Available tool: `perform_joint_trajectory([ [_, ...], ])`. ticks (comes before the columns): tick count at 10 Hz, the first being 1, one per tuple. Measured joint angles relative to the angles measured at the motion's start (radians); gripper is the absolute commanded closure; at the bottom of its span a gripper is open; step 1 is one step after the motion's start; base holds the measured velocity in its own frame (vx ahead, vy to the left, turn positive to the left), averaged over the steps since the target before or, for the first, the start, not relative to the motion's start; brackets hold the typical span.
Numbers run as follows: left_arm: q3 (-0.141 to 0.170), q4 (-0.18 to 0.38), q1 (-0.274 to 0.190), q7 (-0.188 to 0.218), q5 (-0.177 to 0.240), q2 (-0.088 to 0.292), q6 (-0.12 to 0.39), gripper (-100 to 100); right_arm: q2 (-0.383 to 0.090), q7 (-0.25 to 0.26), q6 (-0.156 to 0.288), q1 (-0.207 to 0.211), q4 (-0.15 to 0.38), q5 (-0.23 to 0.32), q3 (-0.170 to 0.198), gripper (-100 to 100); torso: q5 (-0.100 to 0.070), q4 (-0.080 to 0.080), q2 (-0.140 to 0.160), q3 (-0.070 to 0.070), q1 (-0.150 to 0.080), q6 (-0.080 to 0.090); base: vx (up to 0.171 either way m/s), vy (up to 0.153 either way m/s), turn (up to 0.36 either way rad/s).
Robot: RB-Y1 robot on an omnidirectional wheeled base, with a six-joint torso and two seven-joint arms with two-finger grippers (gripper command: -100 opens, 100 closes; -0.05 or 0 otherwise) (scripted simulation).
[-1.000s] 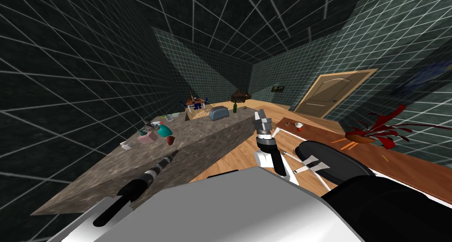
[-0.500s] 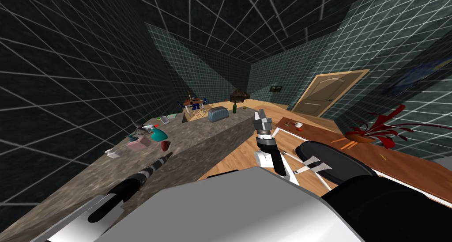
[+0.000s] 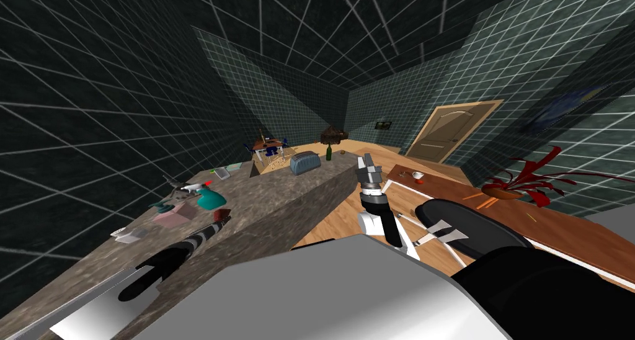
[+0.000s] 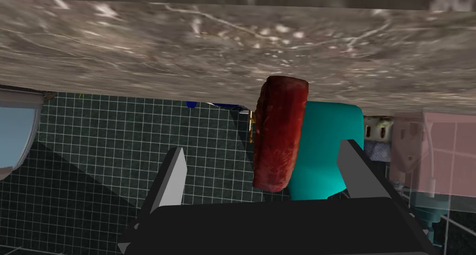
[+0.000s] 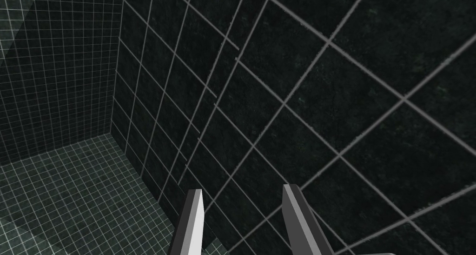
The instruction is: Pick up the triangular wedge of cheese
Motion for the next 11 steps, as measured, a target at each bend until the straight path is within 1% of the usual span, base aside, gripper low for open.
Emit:
perform_joint_trajectory([
  [1,0.004,0.006,0.003,-0.004,0.003,0.021,0.02,-100,0.0,0.0,0.0,0.0,0.0,0.0,0.0,0,0.0,0.0,0.0,0.0,-0.001,0.0,0.099,-0.015,-0.072],
  [2,0.0,0.02,-0.005,-0.009,0.005,0.044,0.04,-100,0.0,0.0,0.0,0.0,0.0,0.0,0.0,0,-0.001,0.0,0.001,0.0,-0.002,0.0,0.041,-0.004,-0.016],
  [3,-0.001,0.021,-0.007,-0.011,0.006,0.047,0.045,0,0.0,0.0,0.0,0.0,0.0,0.0,0.0,0,0.0,0.001,0.004,0.002,-0.002,-0.001,0.009,0.0,0.002],
  [4,-0.001,0.021,-0.007,-0.011,0.006,0.047,0.045,-100,0.0,0.0,0.0,0.0,0.0,0.0,0.0,0,0.0,0.001,0.006,0.004,-0.002,-0.001,-0.067,0.02,-0.188],
  [5,-0.029,0.044,-0.037,0.011,0.001,0.053,0.055,-100,0.0,0.0,0.0,0.0,0.0,0.0,0.0,0,0.0,0.002,0.01,0.006,-0.001,0.001,-0.098,0.045,-0.133],
  [7,-0.081,0.068,-0.081,0.063,-0.002,0.073,0.082,-100,0.0,0.0,0.0,-0.001,0.0,0.0,0.0,0,0.001,0.004,0.017,0.009,0.003,0.0,-0.135,0.07,-0.167],
  [8,-0.11,0.08,-0.109,0.092,-0.002,0.082,0.093,-100,0.0,0.0,0.0,0.0,0.0,0.0,0.0,0,0.001,0.004,0.016,0.009,0.002,-0.001,-0.041,0.012,0.015],
  [9,-0.132,0.087,-0.126,0.106,-0.004,0.081,0.096,-100,0.0,0.0,0.0,0.0,0.0,0.0,0.0,0,0.0,0.003,0.012,0.007,0.0,-0.001,-0.084,0.022,-0.184],
  [10,-0.16,0.109,-0.154,0.131,-0.007,0.091,0.107,-100,0.0,0.0,0.0,-0.001,0.0,0.0,0.0,0,0.0,0.003,0.013,0.008,0.0,0.0,-0.091,0.033,-0.132],
  [11,-0.192,0.118,-0.185,0.156,-0.006,0.099,0.12,-100,0.0,0.0,0.0,0.0,0.0,0.0,0.0,0,0.0,0.003,0.013,0.008,0.0,-0.001,-0.037,0.014,-0.002],
])
